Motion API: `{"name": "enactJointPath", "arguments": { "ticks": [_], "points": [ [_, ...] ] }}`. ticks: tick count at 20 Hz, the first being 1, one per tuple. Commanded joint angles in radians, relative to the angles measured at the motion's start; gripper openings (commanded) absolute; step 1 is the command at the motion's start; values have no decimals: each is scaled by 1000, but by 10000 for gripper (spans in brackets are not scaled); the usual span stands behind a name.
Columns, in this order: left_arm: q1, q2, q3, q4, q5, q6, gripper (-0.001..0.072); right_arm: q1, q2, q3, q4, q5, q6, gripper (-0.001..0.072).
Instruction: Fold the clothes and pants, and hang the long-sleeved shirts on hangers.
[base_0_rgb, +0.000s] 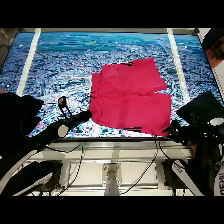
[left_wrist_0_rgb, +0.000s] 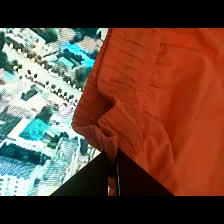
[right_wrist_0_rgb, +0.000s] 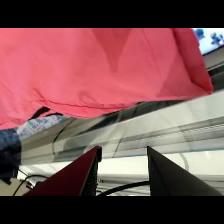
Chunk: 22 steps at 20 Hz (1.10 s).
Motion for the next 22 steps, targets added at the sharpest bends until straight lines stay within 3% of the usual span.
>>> {"name": "enactJointPath", "arguments": {
  "ticks": [1,3,9,15,22],
  "points": [
    [-1,0,0,0,-1,0,20,-1,-87,36,-25,14,-80,347],
    [-1,0,0,0,-3,0,20,-12,-142,102,-87,42,-111,348],
    [-1,0,0,0,-3,0,20,-192,-262,219,-78,68,-165,347],
    [-1,0,0,0,-3,0,20,-184,-360,218,-66,85,-338,346],
    [-1,0,0,0,-3,0,20,-185,-360,219,-75,-22,-335,346]
  ]
}}
